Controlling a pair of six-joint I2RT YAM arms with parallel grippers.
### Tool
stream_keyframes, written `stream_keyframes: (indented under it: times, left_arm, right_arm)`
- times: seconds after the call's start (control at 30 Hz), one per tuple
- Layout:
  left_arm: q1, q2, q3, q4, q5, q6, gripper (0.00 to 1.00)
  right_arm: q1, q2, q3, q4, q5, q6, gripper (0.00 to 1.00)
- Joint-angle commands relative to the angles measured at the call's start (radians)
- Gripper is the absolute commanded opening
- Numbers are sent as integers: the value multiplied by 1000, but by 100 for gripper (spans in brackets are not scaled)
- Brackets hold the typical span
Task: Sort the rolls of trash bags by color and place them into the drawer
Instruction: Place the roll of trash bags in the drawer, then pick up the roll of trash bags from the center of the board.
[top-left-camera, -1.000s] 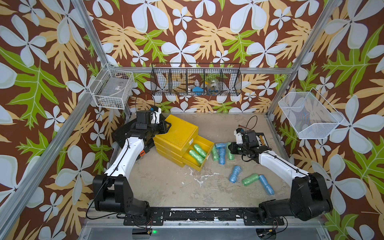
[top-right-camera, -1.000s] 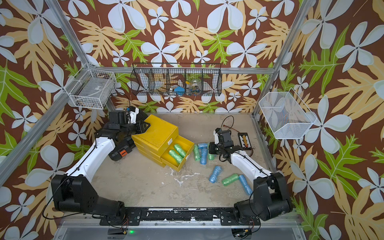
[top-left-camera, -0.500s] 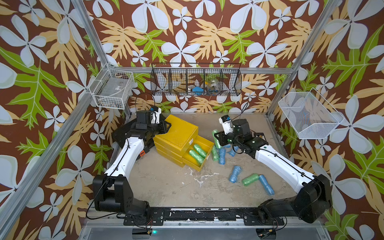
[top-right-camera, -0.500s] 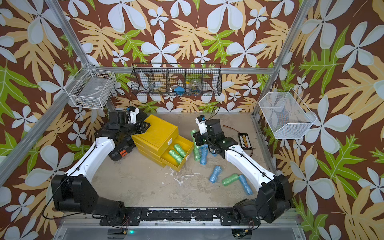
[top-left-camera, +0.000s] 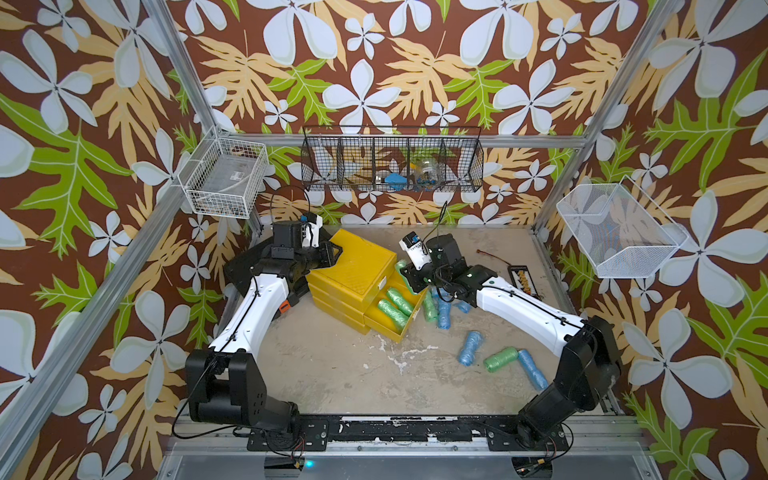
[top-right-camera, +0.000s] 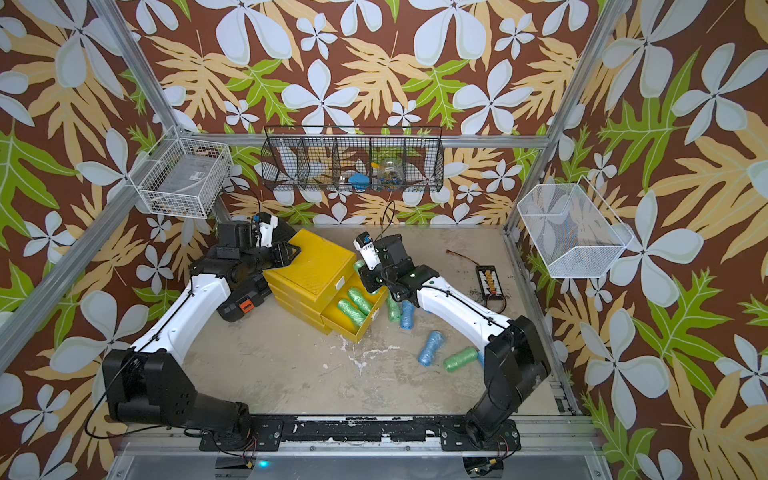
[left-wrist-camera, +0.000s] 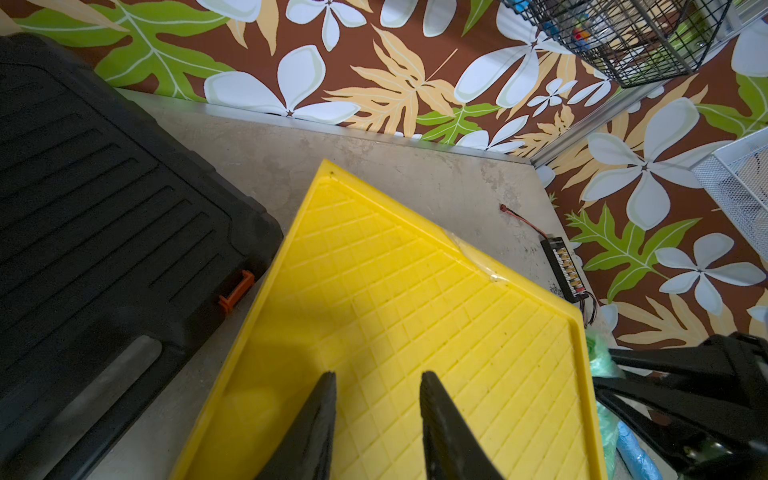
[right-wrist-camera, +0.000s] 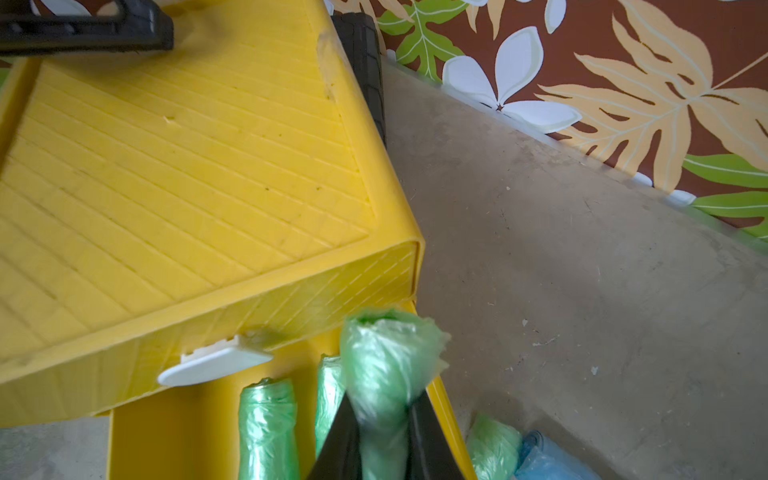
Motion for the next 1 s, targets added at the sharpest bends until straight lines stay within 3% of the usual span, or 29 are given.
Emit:
stream_keyframes:
  times: [0.0, 0.3, 0.5, 0.6, 0.77, 0.97]
  left_arm:
    - [1, 6, -2, -47, -6, -4, 38]
    - [1, 12, 2, -46, -3, -5, 37]
    - [0, 13, 1, -48, -8, -1, 37]
    - [1, 11, 0, -49, -8, -1, 37]
    - [1, 10, 0, -49, -10, -3, 37]
    - [2, 9, -2, -49, -7, -7, 37]
  right_arm:
    - [3, 16, -9, 37, 33, -49, 12]
    - [11, 62, -42, 45, 54, -68, 14]
    - [17, 65, -37, 26, 71, -45, 39]
    - [17, 35, -46, 36, 78, -23, 47]
    - [16, -33, -53, 32, 101, 15, 51]
    - [15, -110, -70, -27, 214, 89, 53]
